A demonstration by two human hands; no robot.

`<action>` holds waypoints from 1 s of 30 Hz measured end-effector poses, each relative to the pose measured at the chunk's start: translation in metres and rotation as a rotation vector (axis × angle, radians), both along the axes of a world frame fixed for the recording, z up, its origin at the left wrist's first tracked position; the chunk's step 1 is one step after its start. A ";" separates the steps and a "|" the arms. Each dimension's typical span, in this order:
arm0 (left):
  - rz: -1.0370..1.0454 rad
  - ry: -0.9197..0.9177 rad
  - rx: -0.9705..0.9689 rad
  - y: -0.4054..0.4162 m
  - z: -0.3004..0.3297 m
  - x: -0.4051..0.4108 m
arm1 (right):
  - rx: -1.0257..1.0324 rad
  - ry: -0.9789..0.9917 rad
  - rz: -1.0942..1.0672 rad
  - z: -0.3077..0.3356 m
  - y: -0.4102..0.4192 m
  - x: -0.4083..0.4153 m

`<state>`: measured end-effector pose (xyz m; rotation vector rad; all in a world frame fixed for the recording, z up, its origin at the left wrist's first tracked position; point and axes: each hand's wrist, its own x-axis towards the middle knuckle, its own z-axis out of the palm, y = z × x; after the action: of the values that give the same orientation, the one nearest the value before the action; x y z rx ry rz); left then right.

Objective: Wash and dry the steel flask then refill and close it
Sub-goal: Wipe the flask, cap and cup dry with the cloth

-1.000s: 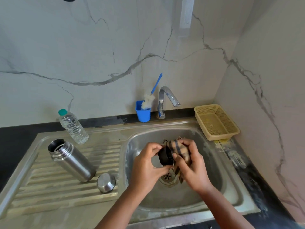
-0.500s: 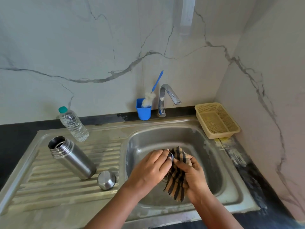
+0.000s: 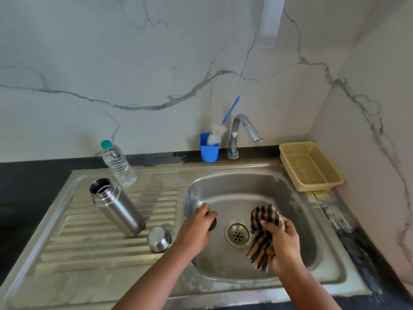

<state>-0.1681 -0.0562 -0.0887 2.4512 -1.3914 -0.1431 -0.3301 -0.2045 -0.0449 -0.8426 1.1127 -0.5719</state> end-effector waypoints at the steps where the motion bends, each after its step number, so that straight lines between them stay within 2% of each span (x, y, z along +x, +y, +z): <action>1: 0.064 -0.031 -0.032 0.002 0.005 0.011 | 0.001 0.005 0.006 -0.002 0.001 0.000; 4: 0.349 -0.056 -0.089 0.013 0.019 0.053 | 0.005 0.025 0.017 -0.008 0.002 0.000; 6: 0.541 0.033 -0.030 0.027 0.023 0.080 | 0.012 0.033 0.020 -0.010 0.002 0.001; 8: 0.622 0.063 0.064 0.038 0.020 0.098 | 0.017 0.041 0.023 -0.012 0.002 0.000; 13: 0.636 0.119 0.219 0.045 0.003 0.106 | 0.029 0.055 0.023 -0.014 0.005 -0.001; 19: 0.651 0.150 0.153 0.044 0.003 0.098 | 0.029 0.091 0.039 -0.018 0.009 0.001; 23: 0.528 0.077 0.106 0.052 0.017 0.070 | 0.044 0.092 0.045 -0.021 0.010 0.003; 30: 0.545 0.066 0.405 0.085 -0.005 0.027 | 0.063 0.121 0.082 -0.030 0.019 0.009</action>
<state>-0.1409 0.0288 -0.0941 3.0254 -0.6697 -0.4032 -0.3207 -0.1854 -0.0750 -0.8728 1.1940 -0.4202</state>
